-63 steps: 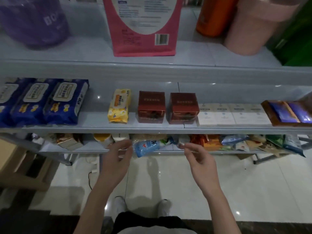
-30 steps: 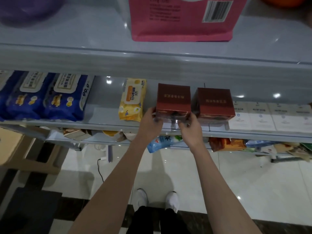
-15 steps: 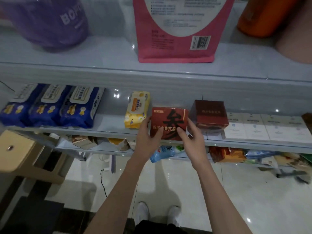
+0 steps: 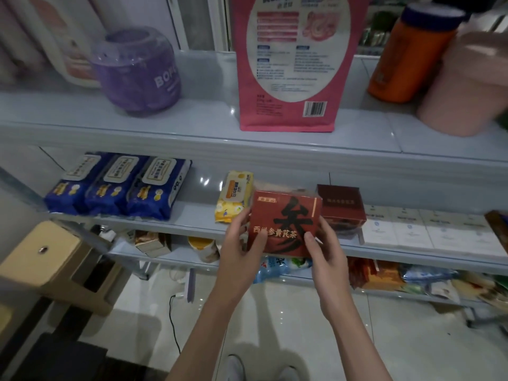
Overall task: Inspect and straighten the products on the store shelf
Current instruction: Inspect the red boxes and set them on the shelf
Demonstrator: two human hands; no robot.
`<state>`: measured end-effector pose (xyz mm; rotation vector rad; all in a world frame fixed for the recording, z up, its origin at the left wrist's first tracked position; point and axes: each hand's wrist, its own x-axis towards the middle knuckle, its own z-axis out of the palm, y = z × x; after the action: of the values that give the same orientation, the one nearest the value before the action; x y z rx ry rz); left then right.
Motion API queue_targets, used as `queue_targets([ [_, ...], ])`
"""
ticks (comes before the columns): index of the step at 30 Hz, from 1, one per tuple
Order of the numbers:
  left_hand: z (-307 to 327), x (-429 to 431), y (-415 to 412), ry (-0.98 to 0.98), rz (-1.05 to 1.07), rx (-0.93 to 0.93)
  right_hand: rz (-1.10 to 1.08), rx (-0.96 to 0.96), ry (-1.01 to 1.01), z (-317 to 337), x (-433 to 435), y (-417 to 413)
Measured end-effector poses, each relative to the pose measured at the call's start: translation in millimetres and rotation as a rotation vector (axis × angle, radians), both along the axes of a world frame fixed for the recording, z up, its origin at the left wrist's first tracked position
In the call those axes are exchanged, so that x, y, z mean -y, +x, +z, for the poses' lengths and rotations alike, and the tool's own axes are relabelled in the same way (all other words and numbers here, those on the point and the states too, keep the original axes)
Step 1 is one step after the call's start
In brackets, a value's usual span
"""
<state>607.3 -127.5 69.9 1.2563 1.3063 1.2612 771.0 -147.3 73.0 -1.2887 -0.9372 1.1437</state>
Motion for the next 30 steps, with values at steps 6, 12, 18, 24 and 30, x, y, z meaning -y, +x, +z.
queue_targets([
  [6, 1.0, 18.6, 0.3, 0.014, 0.016, -0.080, -0.025, -0.031, -0.022, -3.0, 10.9, 0.2],
  [12, -1.0, 29.7, -0.4, 0.034, 0.034, -0.167, -0.044, -0.044, -0.049, -9.8, 12.4, -1.3],
  [18, 6.6, 31.6, -0.5, 0.005, 0.008, -0.060, -0.054, -0.030, -0.021, -7.4, 12.0, -2.6],
  [24, 8.5, 25.4, -6.3, -0.045, 0.035, 0.080, 0.067, 0.073, 0.076, -4.8, 12.9, -5.5],
  [30, 5.5, 20.6, -16.1, -0.094, 0.093, 0.129, 0.126, 0.270, 0.157, -4.1, 12.7, -7.1],
])
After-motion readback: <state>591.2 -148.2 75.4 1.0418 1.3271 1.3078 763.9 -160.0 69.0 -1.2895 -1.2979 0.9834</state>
